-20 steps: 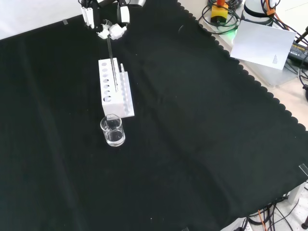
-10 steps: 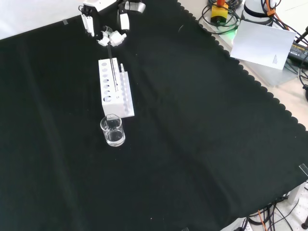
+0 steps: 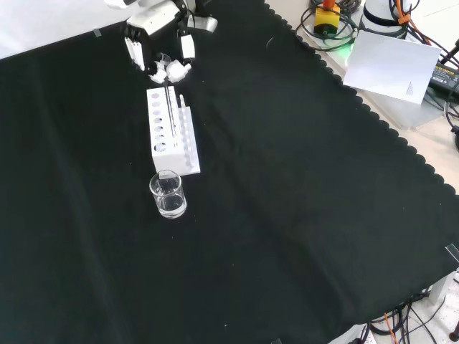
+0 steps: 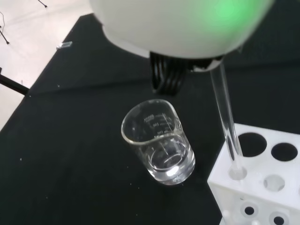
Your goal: Put the glass rod back on the white test tube rack.
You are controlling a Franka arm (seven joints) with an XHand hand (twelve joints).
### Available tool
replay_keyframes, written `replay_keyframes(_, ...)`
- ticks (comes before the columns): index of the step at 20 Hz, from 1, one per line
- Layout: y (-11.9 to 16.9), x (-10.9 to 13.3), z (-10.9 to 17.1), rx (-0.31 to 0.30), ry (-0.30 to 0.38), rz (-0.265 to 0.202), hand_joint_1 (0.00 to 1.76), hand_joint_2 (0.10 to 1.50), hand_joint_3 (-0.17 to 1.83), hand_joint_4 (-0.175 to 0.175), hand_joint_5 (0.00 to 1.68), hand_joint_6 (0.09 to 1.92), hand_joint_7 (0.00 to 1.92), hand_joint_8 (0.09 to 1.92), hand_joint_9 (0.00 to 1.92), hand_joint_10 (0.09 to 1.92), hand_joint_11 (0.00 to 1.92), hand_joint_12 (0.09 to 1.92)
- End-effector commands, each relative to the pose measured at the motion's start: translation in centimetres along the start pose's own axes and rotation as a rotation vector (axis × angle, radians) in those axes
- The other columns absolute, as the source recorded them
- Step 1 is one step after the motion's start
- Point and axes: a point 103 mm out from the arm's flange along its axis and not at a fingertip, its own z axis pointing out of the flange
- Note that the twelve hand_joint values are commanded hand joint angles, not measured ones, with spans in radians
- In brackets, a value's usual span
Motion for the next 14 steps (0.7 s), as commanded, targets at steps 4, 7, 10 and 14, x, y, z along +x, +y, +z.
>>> replay_keyframes(4,0.7,-0.2,1.3,0.025,-0.013,0.005,1.34,0.41,1.11,-0.175,1.23,0.81,1.41,0.88,1.78,0.66,1.38,1.01)
replay_keyframes(7,1.5,0.6,1.6,0.037,-0.027,0.009,1.34,0.41,1.11,-0.175,1.23,0.81,1.41,0.88,1.78,0.66,1.38,1.01)
replay_keyframes(10,1.0,0.0,1.7,0.030,-0.021,0.010,1.34,0.41,1.11,-0.175,1.23,0.81,1.41,0.88,1.78,0.66,1.38,1.01)
replay_keyframes(14,0.9,-0.2,2.0,0.039,-0.026,0.014,1.34,0.41,1.11,-0.175,1.23,0.81,1.41,0.88,1.78,0.66,1.38,1.01)
